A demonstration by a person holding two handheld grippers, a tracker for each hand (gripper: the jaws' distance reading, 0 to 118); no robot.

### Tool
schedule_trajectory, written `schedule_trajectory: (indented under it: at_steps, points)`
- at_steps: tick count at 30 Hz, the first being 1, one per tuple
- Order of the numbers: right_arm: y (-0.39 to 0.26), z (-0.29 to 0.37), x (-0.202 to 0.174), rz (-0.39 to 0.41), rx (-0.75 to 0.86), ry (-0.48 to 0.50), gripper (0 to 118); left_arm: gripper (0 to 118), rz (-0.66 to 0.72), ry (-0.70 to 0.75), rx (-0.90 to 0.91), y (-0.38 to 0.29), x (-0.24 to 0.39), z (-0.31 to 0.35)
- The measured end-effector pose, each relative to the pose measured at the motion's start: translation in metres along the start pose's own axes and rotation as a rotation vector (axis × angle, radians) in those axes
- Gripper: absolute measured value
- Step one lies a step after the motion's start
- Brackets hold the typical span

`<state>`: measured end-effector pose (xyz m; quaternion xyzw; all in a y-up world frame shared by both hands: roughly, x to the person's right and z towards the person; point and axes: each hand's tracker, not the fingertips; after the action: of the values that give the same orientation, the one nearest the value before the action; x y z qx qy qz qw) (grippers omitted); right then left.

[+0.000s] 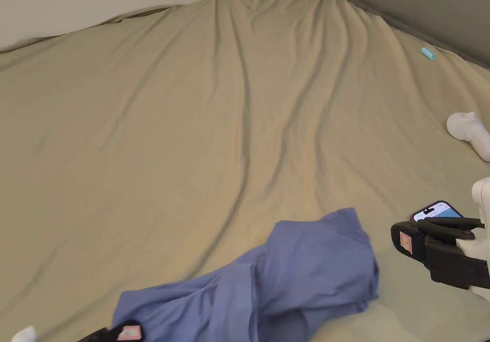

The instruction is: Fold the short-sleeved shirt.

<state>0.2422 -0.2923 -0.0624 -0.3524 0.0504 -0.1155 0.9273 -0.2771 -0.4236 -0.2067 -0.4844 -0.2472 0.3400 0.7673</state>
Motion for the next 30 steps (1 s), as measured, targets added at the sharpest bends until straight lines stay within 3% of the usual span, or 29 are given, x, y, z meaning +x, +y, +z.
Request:
schedule_trajectory:
  at_steps: [1, 6, 10, 18, 22, 23, 24, 25, 27, 30]
  points:
    - [0.001, -0.001, -0.002, 0.000, 0.002, 0.010, 2, 7, 0.041, -0.006, 0.027, 0.000, -0.007, 0.016]
    - [-0.001, -0.013, -0.011, 0.007, -0.004, 0.056, 2, 7, 0.005, 0.240, 0.137, 0.003, 0.009, 0.086]
    - [-0.004, -0.020, -0.016, -0.003, -0.009, 0.094, 2, 7, -0.031, 0.343, 0.125, 0.010, 0.048, 0.094]
    - [-0.008, -0.017, -0.003, -0.025, 0.004, 0.114, 2, 7, -0.268, 0.231, -0.094, 0.024, 0.158, -0.036]
    - [-0.010, -0.006, 0.011, -0.049, 0.017, 0.085, 2, 8, -0.191, 0.107, -0.237, 0.019, 0.171, -0.116]
    - [-0.011, -0.004, 0.014, -0.053, 0.020, 0.073, 2, 19, -0.148, 0.091, -0.270, 0.014, 0.171, -0.132]
    - [-0.012, -0.001, 0.017, -0.059, 0.022, 0.062, 2, 55, -0.115, 0.059, -0.300, 0.012, 0.171, -0.143]
    - [-0.013, 0.001, 0.020, -0.069, 0.024, 0.057, 2, 77, -0.088, 0.005, -0.332, 0.011, 0.170, -0.153]
    - [-0.014, 0.005, 0.024, -0.075, 0.027, 0.050, 2, 79, -0.059, -0.026, -0.352, 0.010, 0.175, -0.152]
    - [-0.014, 0.008, 0.026, -0.076, 0.029, 0.043, 2, 79, -0.199, 0.030, -0.225, 0.025, 0.188, -0.110]
